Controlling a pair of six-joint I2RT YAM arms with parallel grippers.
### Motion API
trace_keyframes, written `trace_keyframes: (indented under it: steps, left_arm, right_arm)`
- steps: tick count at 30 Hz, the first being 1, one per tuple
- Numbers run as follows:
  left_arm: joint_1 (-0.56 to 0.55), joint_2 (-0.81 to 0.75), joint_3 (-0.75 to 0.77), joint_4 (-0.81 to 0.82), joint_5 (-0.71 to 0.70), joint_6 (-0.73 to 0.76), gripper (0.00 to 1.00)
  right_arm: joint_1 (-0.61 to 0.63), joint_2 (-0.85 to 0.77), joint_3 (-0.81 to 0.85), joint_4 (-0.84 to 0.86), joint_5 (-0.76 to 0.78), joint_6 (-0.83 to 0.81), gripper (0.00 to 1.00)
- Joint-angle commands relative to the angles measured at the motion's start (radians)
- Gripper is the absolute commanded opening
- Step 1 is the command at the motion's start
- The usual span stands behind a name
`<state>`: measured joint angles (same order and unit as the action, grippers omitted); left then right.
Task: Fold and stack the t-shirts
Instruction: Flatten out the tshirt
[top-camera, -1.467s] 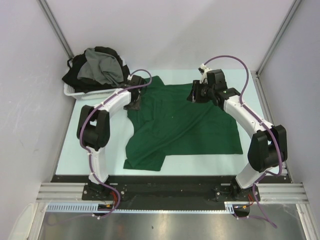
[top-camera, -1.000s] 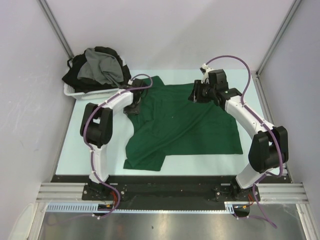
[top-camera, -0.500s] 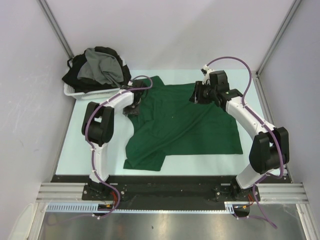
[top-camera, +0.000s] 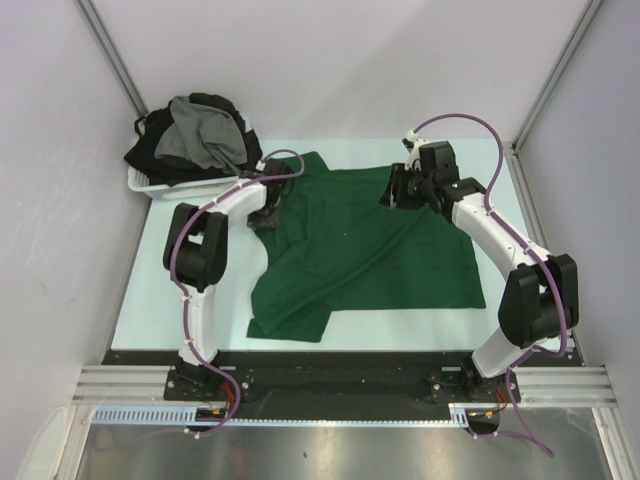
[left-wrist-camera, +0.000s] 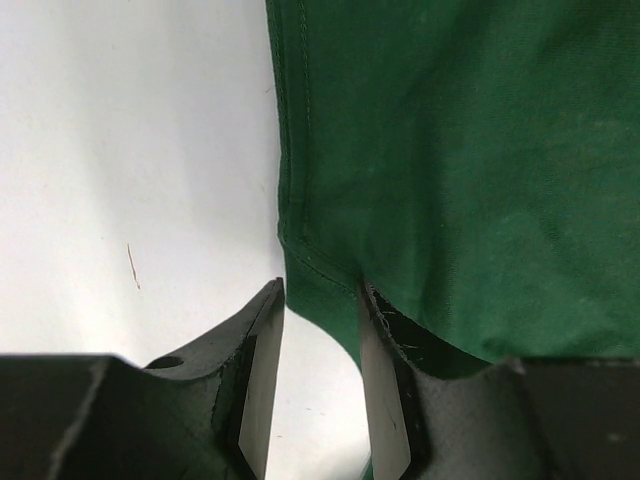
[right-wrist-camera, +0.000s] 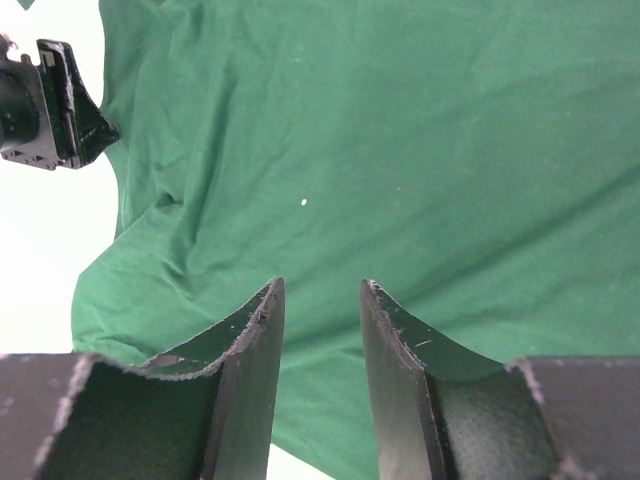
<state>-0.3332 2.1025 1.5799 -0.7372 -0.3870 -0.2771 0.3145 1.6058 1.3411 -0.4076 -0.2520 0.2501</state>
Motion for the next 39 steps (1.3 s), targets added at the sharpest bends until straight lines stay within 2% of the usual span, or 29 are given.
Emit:
trace_keyframes:
  steps: [1, 16, 21, 26, 27, 29, 31, 35, 36, 38, 39]
  left_arm:
    - [0.019, -0.001, 0.0, 0.032, 0.007, 0.029, 0.4]
    - [0.045, 0.047, 0.031, 0.01, 0.059, 0.013, 0.38]
    - [0.045, 0.056, 0.037, 0.007, 0.076, 0.015, 0.21]
    - [0.045, 0.071, 0.045, 0.002, 0.08, 0.015, 0.12]
    - [0.046, 0.071, 0.046, 0.002, 0.08, 0.015, 0.07]
    - [0.045, 0.076, 0.054, 0.001, 0.079, 0.016, 0.06]
    - [0.045, 0.083, 0.064, -0.008, 0.08, 0.016, 0.08]
    - [0.045, 0.083, 0.061, -0.008, 0.092, 0.016, 0.24]
    - [0.045, 0.083, 0.061, -0.01, 0.108, 0.016, 0.29]
    - [0.046, 0.082, 0.066, -0.014, 0.112, 0.007, 0.51]
    - [0.046, 0.085, 0.069, -0.024, 0.117, 0.006, 0.55]
  right_arm:
    - [-0.005, -0.03, 0.046, -0.016, 0.006, -0.018, 0.41]
    - [-0.015, -0.014, 0.078, -0.043, 0.03, -0.038, 0.41]
    - [-0.029, -0.018, 0.076, -0.05, 0.03, -0.04, 0.41]
    - [-0.035, -0.023, 0.078, -0.056, 0.031, -0.044, 0.41]
    - [-0.037, -0.023, 0.076, -0.057, 0.031, -0.043, 0.41]
    - [-0.038, -0.023, 0.075, -0.06, 0.03, -0.043, 0.41]
    - [-0.038, -0.023, 0.076, -0.059, 0.026, -0.044, 0.41]
    - [-0.038, -0.023, 0.073, -0.057, 0.025, -0.043, 0.41]
    - [-0.038, -0.023, 0.073, -0.059, 0.023, -0.041, 0.41]
    - [-0.038, -0.024, 0.073, -0.06, 0.019, -0.041, 0.41]
    - [-0.038, -0.024, 0.073, -0.06, 0.017, -0.04, 0.41]
